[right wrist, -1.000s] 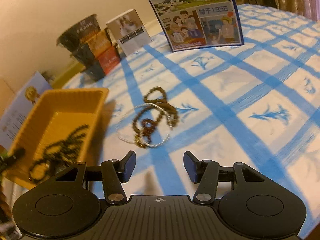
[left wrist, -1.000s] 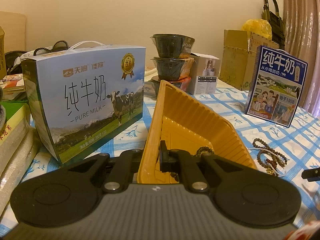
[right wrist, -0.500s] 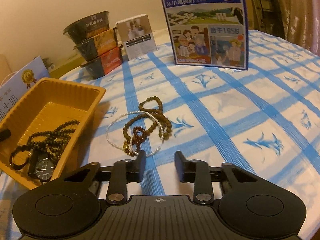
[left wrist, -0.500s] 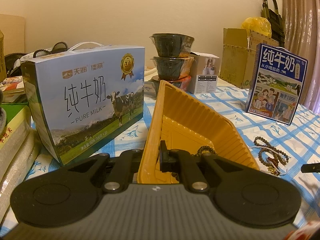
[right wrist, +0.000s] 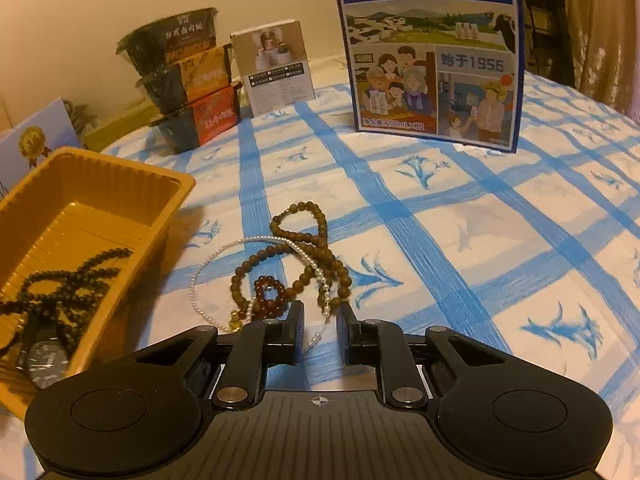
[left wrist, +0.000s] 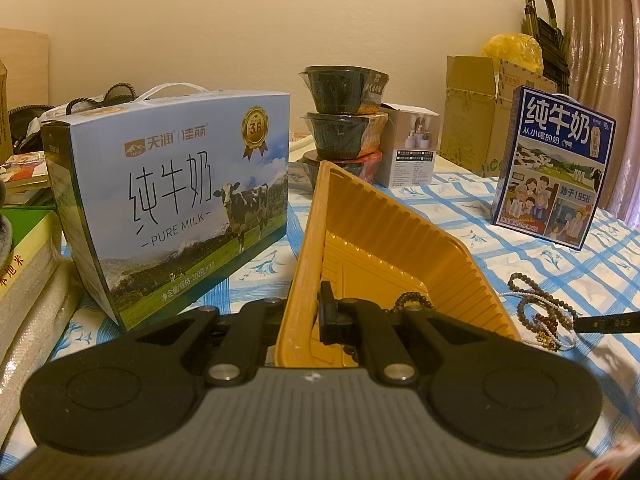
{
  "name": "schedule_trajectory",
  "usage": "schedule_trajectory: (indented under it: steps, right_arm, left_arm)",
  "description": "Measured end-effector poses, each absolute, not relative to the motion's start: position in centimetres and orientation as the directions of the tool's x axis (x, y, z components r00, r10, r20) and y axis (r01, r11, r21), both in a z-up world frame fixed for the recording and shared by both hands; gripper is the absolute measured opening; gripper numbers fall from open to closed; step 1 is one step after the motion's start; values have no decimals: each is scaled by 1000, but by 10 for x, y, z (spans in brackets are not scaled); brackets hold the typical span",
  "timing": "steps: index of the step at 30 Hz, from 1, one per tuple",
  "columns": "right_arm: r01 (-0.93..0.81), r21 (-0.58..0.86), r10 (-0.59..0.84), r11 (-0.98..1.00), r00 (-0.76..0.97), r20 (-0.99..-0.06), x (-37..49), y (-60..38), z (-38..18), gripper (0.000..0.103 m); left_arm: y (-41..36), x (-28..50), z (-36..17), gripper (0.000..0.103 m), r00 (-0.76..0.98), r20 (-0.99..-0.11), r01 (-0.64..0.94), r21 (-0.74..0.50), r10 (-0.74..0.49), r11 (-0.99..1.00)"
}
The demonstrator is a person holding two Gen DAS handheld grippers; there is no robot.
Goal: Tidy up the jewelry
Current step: 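Grasp the thin white bead bracelet in the pile with the right tool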
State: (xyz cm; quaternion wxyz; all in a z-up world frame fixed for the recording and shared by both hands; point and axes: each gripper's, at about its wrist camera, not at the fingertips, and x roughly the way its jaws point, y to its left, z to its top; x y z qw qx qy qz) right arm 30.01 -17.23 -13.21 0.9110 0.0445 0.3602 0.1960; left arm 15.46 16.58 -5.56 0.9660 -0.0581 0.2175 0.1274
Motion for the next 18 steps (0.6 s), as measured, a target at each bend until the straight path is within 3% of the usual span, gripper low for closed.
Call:
schedule_trajectory:
  steps: [4, 5, 6, 10, 18]
  right_arm:
    - [-314, 222, 380, 923, 656, -652, 307, -168, -139, 14]
    - [-310, 215, 373, 926, 656, -657, 308, -167, -141, 11]
    - [-311, 211, 370, 927, 656, -658, 309, -166, -142, 2]
    - [-338, 199, 384, 920, 671, -634, 301, -164, -138, 2]
    - [-468, 252, 528, 847, 689, -495, 266, -163, -91, 2]
  left_arm:
    - [166, 155, -56, 6, 873, -434, -271, -56, 221, 961]
    - [166, 155, -56, 6, 873, -434, -271, -56, 221, 961]
    - [166, 155, -56, 6, 873, -435, -271, -56, 221, 961]
    - [166, 155, -56, 6, 873, -436, -270, -54, 220, 961]
    - [166, 155, -56, 6, 874, -433, -272, -62, 219, 960]
